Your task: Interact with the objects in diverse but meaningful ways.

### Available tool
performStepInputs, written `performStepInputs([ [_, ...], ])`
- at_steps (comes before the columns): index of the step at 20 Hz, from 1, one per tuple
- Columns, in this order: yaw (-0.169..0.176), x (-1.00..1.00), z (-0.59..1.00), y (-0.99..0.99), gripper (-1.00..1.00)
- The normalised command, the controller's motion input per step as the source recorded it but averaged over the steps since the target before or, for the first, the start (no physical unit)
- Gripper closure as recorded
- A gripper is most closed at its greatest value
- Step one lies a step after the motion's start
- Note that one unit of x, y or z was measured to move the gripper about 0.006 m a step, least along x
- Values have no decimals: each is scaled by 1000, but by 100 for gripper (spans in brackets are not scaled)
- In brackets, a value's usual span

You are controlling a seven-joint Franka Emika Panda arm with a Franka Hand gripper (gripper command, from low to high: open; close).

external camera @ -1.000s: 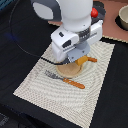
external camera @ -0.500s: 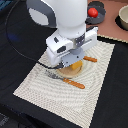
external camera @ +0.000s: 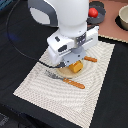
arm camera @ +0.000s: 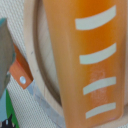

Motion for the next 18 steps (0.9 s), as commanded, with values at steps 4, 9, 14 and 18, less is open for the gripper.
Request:
performStepInputs([
  [4,-3,306,656,70,-100],
  [9,-42,302,1000,274,-100],
  [14,0,231,1000,520,-100],
  [18,0,301,773,720,-100],
])
